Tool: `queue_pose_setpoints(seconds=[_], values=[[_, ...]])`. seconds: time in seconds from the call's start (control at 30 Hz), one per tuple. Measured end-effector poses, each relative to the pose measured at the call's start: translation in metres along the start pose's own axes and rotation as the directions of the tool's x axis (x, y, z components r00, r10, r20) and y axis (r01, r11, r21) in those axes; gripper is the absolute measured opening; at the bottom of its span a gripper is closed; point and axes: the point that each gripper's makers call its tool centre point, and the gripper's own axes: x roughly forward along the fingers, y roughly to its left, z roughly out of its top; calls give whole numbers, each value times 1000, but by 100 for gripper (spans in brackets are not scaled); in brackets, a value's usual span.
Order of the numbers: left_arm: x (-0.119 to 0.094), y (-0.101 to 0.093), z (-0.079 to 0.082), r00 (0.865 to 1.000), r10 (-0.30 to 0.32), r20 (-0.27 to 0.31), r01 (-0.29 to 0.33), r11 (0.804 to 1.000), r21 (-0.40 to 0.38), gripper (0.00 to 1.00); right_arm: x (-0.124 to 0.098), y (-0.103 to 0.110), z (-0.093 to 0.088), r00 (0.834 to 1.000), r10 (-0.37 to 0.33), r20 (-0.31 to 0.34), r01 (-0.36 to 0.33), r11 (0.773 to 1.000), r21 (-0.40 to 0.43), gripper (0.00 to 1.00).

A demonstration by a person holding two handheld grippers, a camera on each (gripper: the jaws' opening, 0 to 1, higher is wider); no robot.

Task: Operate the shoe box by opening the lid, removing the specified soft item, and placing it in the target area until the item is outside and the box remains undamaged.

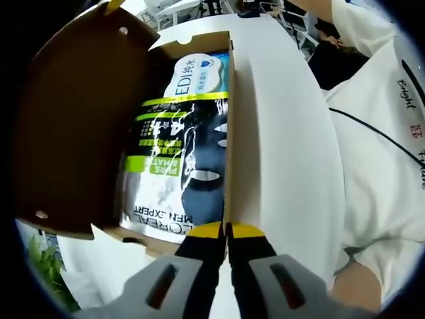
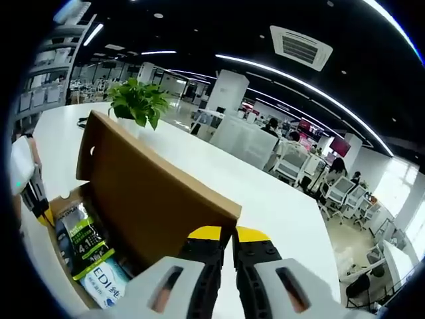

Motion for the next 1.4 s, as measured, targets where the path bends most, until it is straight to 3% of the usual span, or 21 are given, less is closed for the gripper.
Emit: queue_pose_setpoints(seconds=[0.1, 0.27, 0.47, 1.13, 1.2, 1.27, 1.4], values=[[0, 0, 0, 1000, 0, -2, 0, 1000, 10, 2, 2, 0, 0, 1000, 5, -18, -5, 1000, 15, 2], [0, 1, 0, 1000, -11, -6, 11, 1000, 19, 2, 7, 1, 0, 998, -11, -57, 9, 999, -30, 3], [0, 0, 0, 1000, 2, -5, -2, 1000, 27, 2, 13, -3, -1, 997, 23, -67, -21, 999, 25, 2], [9, -1, -2, 1000, -16, -15, 17, 999, 32, 2, 26, 2, -8, 989, 52, -135, -48, 998, 31, 2], [6, 0, -1, 1000, 2, -15, -1, 996, 90, 2, 27, 3, -8, 990, 53, -132, -49, 998, 35, 2], [7, -1, -1, 1000, 10, -4, -10, 1000, 24, 3, 29, 3, -9, 990, 41, -135, -40, 999, 8, 2], [7, -1, -1, 1000, 9, -13, -8, 999, 50, 3, 32, 2, -10, 989, 43, -144, -41, 999, 16, 2]])
